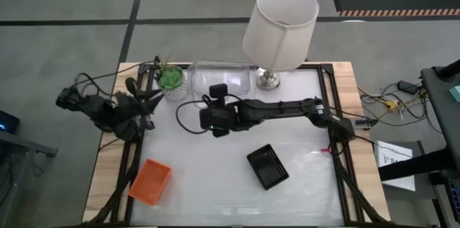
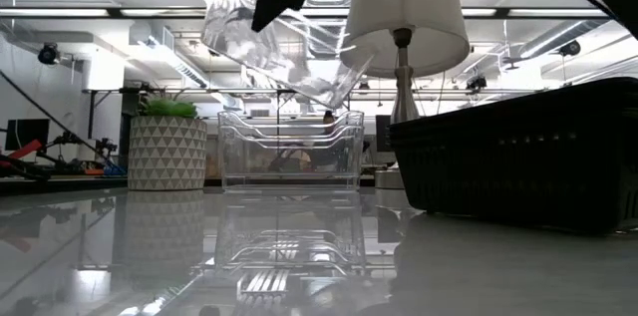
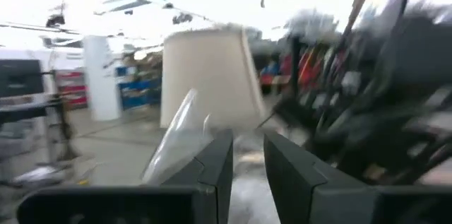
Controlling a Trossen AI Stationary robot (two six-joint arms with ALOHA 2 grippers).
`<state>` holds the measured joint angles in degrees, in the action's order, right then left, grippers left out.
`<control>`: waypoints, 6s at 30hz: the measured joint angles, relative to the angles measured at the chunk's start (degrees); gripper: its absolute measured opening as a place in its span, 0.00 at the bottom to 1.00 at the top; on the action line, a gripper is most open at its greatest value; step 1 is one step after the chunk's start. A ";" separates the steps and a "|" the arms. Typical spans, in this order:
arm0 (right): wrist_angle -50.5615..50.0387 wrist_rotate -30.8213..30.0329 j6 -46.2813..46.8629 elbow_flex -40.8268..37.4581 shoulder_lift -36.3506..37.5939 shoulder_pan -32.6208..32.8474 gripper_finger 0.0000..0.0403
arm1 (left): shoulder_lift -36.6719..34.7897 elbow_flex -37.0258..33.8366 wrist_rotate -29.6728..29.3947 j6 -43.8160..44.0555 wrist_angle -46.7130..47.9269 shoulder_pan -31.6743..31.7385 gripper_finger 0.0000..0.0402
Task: Stack baskets by color
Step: Stack the right transparent bin on the left transparent bins
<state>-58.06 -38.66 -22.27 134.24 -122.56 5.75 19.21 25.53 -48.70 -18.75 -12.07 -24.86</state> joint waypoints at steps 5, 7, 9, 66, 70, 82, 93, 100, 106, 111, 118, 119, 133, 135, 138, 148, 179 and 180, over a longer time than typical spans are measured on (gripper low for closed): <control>0.63 0.58 -4.85 0.74 -1.07 -2.47 0.02 | -3.46 -1.93 7.43 2.33 0.61 0.00 0.16; 0.71 1.67 -4.78 0.72 -1.12 -3.17 0.02 | -4.35 -2.40 10.09 3.32 0.24 0.02 0.16; 0.78 3.96 -4.04 0.72 -1.08 -3.56 0.02 | -4.81 -2.54 13.14 3.50 0.21 0.00 0.16; -15.41 28.25 29.47 -22.03 17.70 14.04 0.21 | 36.77 11.35 20.58 30.39 8.54 0.12 0.16; -9.81 23.02 35.97 -34.21 27.62 17.62 0.20 | 46.08 21.24 24.04 34.33 22.89 0.33 0.16; 21.19 14.57 35.21 -68.54 52.61 24.12 0.20 | 66.89 37.23 33.69 30.30 39.17 8.69 0.39; 49.50 12.98 25.24 -91.34 66.69 24.25 0.20 | 73.66 37.08 35.30 28.79 36.99 14.90 0.47; 50.21 12.96 26.34 -94.22 69.85 24.25 0.20 | 77.74 36.86 37.62 28.77 35.48 15.10 0.32; 50.25 12.97 26.10 -94.23 69.51 24.25 0.20 | 77.88 36.89 37.49 27.33 35.12 15.01 0.03; 50.10 12.99 26.10 -94.23 69.26 24.25 0.20 | 75.73 39.02 35.08 23.15 38.83 14.10 0.00; 49.81 13.01 26.08 -94.23 69.22 24.25 0.20 | 70.18 46.98 35.40 14.37 49.08 13.90 0.00; 49.85 13.01 25.84 -94.23 69.22 24.25 0.20 | 69.31 48.07 35.40 13.08 50.66 13.98 0.00; 49.68 13.01 24.44 -94.21 69.20 24.25 0.20 | 60.14 50.18 35.09 -2.30 53.92 25.88 0.00; 49.68 13.01 24.38 -94.22 69.20 24.25 0.20 | 60.40 50.13 35.02 -4.34 54.31 27.95 0.00; 49.66 13.01 23.91 -94.21 69.18 24.25 0.20 | 61.42 50.17 35.08 -7.15 54.03 30.36 0.00; 49.44 12.99 23.66 -94.21 69.18 24.25 0.20 | 64.83 50.67 35.16 -7.06 53.03 37.30 0.00; 48.49 12.58 22.17 -94.21 69.15 24.22 0.20 | 70.17 51.87 41.85 -7.71 46.76 45.77 0.00; 48.33 12.51 22.19 -94.23 69.15 24.22 0.20 | 70.17 51.97 42.44 -7.68 46.81 45.81 0.00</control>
<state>-9.72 -26.15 -0.08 40.01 -53.41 29.98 89.38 77.49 -6.25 -26.44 34.74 20.95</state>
